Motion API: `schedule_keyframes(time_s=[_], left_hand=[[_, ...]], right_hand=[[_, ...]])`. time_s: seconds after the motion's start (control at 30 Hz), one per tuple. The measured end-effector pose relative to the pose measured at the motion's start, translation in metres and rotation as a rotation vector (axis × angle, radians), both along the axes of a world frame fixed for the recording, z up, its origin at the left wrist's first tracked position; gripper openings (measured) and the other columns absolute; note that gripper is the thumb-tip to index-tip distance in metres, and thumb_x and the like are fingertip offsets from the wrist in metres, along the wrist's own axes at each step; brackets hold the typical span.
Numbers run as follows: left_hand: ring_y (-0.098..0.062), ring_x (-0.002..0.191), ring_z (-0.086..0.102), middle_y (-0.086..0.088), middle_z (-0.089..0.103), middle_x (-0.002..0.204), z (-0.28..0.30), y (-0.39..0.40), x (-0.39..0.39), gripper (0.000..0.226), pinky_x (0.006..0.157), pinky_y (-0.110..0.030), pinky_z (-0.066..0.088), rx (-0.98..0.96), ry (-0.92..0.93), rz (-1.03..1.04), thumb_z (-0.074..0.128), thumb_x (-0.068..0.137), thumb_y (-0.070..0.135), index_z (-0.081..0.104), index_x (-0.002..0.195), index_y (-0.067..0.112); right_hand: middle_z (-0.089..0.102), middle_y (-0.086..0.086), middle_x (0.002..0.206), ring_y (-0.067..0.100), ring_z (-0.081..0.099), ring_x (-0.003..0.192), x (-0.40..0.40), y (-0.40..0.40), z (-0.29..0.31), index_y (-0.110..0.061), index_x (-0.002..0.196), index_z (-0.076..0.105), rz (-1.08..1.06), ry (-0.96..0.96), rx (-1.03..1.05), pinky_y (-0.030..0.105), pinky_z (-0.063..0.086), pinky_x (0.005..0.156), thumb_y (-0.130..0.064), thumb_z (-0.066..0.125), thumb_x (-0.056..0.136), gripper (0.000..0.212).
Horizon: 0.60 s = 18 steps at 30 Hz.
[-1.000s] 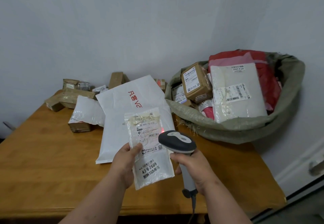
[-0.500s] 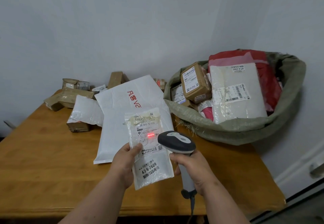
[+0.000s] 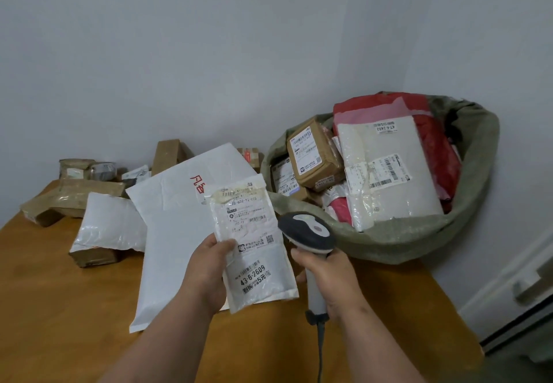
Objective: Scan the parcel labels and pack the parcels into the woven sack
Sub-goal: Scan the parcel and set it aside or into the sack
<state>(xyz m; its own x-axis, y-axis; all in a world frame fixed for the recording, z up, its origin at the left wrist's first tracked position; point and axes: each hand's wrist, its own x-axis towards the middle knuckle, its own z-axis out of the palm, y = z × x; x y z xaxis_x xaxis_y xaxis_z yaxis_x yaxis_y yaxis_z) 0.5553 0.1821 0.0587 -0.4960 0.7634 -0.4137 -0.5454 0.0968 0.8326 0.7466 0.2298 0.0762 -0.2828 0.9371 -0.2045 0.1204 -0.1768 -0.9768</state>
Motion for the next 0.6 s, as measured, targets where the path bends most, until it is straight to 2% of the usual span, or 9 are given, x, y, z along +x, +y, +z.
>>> schedule_keyframes(time_s=[0.07,0.17,0.27,0.37,0.5,0.6], left_hand=[[-0.038,0.106,0.066,-0.014,0.071,0.115,0.012,0.021,-0.001,0.031,0.091,-0.055,0.054,0.034,0.05,-0.028,0.049,0.095,-0.002,0.064,0.117,0.013],[-0.034,0.11,0.065,-0.007,0.071,0.117,0.028,0.05,0.002,0.032,0.096,-0.056,0.051,0.09,0.095,-0.066,0.049,0.097,-0.001,0.065,0.117,0.019],[-0.025,0.103,0.068,0.0,0.074,0.11,0.044,0.082,0.01,0.028,0.086,-0.047,0.056,0.147,0.163,-0.086,0.05,0.099,0.002,0.065,0.112,0.022],[-0.02,0.096,0.072,0.003,0.074,0.11,0.06,0.115,0.024,0.027,0.078,-0.043,0.06,0.204,0.227,-0.091,0.051,0.1,0.004,0.066,0.11,0.024],[-0.013,0.084,0.075,0.007,0.077,0.1,0.079,0.164,0.059,0.026,0.061,-0.031,0.059,0.277,0.277,-0.119,0.053,0.099,0.004,0.068,0.109,0.024],[-0.017,0.087,0.075,0.004,0.077,0.1,0.09,0.2,0.093,0.022,0.063,-0.034,0.061,0.314,0.246,-0.128,0.055,0.099,0.006,0.069,0.11,0.019]], right_hand=[[0.072,-0.006,0.07,0.002,0.068,0.063,-0.001,0.014,0.003,-0.026,0.103,0.067,-0.052,0.003,0.024,0.026,0.043,0.065,-0.029,0.079,0.082,0.025],[0.072,-0.009,0.066,0.008,0.068,0.065,0.004,0.029,0.007,-0.024,0.102,0.066,-0.144,0.02,0.053,0.032,0.046,0.07,-0.03,0.079,0.081,0.025],[0.072,-0.004,0.071,0.009,0.068,0.065,0.014,0.043,0.009,-0.026,0.096,0.065,-0.264,0.05,0.046,0.033,0.046,0.066,-0.033,0.081,0.079,0.025],[0.07,-0.004,0.068,0.02,0.068,0.078,0.028,0.065,0.016,-0.024,0.094,0.066,-0.338,0.075,0.043,0.035,0.048,0.068,-0.031,0.082,0.079,0.023],[0.07,-0.013,0.063,0.018,0.067,0.076,0.055,0.107,0.033,-0.024,0.087,0.068,-0.385,0.116,0.071,0.035,0.049,0.066,-0.028,0.08,0.08,0.014],[0.072,-0.011,0.066,0.023,0.069,0.079,0.082,0.14,0.048,-0.025,0.09,0.072,-0.415,0.131,0.094,0.048,0.057,0.075,-0.032,0.08,0.08,0.015]])
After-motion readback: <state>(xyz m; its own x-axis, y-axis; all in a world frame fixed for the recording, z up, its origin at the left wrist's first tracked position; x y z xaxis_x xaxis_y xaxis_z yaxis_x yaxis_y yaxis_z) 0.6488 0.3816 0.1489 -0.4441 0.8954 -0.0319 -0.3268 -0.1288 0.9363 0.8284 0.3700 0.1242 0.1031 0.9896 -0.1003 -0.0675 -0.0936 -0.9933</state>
